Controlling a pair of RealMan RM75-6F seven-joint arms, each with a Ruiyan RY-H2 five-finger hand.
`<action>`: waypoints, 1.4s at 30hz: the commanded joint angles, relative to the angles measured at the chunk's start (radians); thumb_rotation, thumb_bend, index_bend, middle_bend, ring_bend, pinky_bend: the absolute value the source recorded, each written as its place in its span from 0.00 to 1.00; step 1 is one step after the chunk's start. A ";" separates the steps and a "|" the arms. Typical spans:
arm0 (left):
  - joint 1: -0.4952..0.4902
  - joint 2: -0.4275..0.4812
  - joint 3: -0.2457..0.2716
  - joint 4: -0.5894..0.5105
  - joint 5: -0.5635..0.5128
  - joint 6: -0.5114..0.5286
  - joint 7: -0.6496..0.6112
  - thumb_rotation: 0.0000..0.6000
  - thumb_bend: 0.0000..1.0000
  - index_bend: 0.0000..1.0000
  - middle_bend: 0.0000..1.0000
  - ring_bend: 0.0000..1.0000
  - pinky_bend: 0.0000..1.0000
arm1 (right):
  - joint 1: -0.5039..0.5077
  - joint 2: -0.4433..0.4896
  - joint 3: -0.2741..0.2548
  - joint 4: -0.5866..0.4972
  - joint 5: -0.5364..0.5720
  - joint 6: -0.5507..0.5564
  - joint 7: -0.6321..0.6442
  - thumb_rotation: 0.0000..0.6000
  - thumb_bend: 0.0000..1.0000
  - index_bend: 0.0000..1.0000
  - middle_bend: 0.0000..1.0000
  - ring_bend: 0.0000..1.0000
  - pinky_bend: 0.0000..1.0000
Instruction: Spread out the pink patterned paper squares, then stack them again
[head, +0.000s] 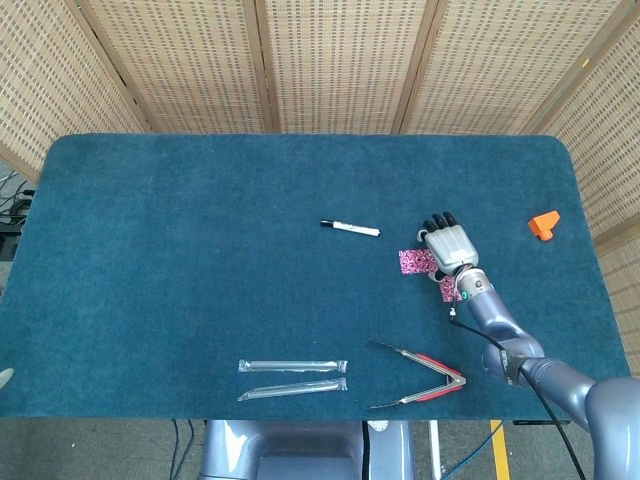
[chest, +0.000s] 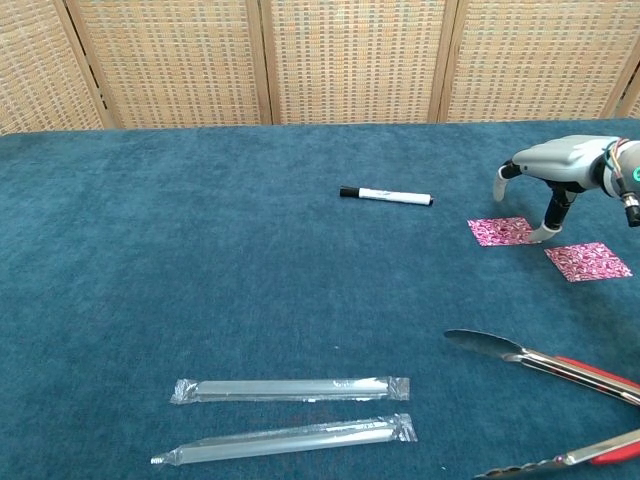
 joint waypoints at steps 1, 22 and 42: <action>0.000 0.000 0.000 0.001 -0.001 0.000 -0.001 1.00 0.03 0.03 0.00 0.00 0.00 | 0.005 -0.009 0.002 0.012 0.008 -0.005 -0.004 1.00 0.23 0.28 0.15 0.00 0.00; -0.002 -0.003 -0.002 0.007 -0.005 -0.010 -0.002 1.00 0.03 0.03 0.00 0.00 0.00 | 0.007 -0.043 -0.009 0.061 0.012 -0.011 0.002 1.00 0.23 0.29 0.15 0.00 0.00; -0.003 -0.007 -0.002 0.015 -0.005 -0.014 -0.006 1.00 0.03 0.03 0.00 0.00 0.00 | 0.003 -0.055 -0.014 0.088 0.011 -0.022 0.006 1.00 0.23 0.30 0.15 0.00 0.00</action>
